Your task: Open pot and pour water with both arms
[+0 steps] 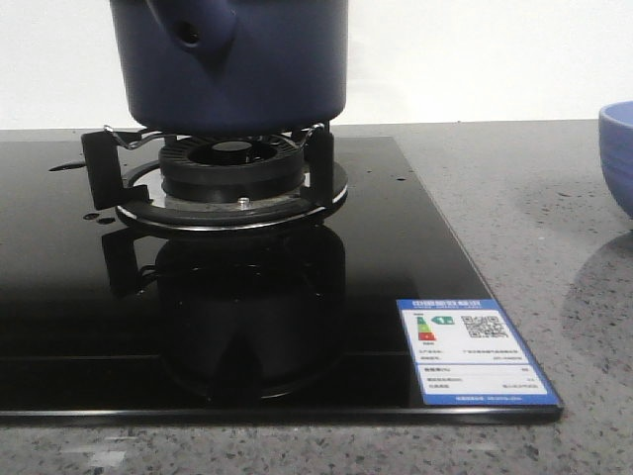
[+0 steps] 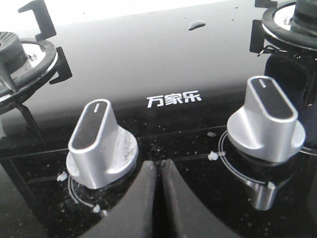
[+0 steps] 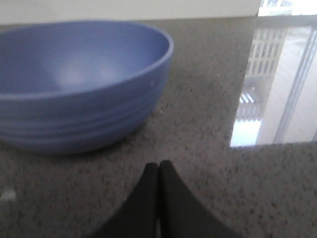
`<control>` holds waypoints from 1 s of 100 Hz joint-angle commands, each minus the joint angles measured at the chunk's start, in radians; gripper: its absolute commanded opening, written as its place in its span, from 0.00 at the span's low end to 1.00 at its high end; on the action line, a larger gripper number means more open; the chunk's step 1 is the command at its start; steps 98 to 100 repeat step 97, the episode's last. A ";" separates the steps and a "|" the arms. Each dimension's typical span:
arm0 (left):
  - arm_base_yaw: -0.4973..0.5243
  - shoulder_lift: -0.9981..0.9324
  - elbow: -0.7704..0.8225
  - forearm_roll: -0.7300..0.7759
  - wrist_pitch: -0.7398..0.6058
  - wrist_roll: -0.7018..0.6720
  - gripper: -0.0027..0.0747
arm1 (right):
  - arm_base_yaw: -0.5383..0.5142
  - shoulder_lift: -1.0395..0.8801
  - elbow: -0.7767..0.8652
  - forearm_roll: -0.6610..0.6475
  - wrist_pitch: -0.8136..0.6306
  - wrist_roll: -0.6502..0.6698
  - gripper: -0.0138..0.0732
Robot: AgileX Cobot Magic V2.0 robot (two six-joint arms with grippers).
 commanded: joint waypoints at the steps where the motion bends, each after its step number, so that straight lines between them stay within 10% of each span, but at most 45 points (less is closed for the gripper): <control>1: 0.004 0.012 0.033 -0.007 -0.075 -0.010 0.01 | -0.008 -0.019 0.027 -0.012 -0.108 0.005 0.09; 100: 0.004 0.012 0.033 -0.008 -0.075 -0.010 0.01 | -0.008 -0.019 0.026 -0.012 0.021 0.005 0.09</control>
